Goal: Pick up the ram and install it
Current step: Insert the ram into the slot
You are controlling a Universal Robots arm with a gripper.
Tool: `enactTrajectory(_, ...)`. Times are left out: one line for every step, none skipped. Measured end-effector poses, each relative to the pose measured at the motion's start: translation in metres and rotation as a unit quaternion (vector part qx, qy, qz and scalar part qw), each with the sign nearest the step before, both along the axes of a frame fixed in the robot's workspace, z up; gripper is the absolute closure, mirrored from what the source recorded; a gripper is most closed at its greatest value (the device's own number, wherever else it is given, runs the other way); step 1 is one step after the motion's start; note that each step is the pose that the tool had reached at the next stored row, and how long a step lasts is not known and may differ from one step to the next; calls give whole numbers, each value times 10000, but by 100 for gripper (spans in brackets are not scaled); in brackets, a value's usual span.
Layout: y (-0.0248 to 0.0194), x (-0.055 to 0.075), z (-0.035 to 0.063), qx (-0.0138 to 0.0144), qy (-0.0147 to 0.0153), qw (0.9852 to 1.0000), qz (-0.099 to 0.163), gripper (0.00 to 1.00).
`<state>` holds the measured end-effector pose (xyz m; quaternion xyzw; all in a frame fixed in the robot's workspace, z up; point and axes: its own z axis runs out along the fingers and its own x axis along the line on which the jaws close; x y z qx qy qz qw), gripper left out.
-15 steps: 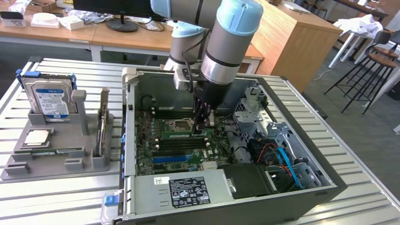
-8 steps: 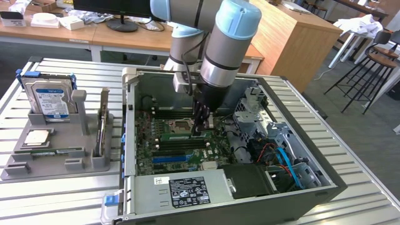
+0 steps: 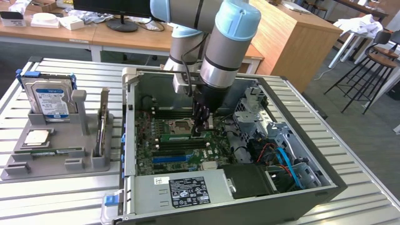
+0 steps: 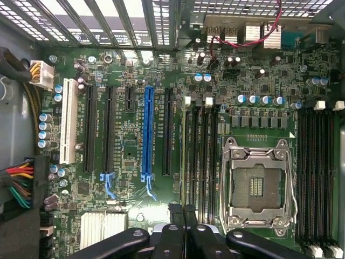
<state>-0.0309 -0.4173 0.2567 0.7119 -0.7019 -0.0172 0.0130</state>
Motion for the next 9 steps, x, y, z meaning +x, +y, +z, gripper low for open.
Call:
enactTrajectory(1, 0, -2, 1, -1, 10000, 0, 89)
enactTrajectory(2, 0, -5, 1, -5, 10000, 0, 89)
enactTrajectory(3, 0, -8, 1, -11, 10000, -1, 89)
enactTrajectory(3, 0, -10, 1, -17, 10000, 0, 89)
enactTrajectory(3, 0, -12, 1, -21, 10000, -1, 89)
enactTrajectory(3, 0, -14, 1, -23, 10000, -1, 89)
enactTrajectory(3, 0, -16, 1, -24, 10000, -3, 89)
enactTrajectory(3, 0, -17, 1, -26, 10000, -5, 89)
enactTrajectory(4, 0, -18, 1, -26, 10000, -8, 89)
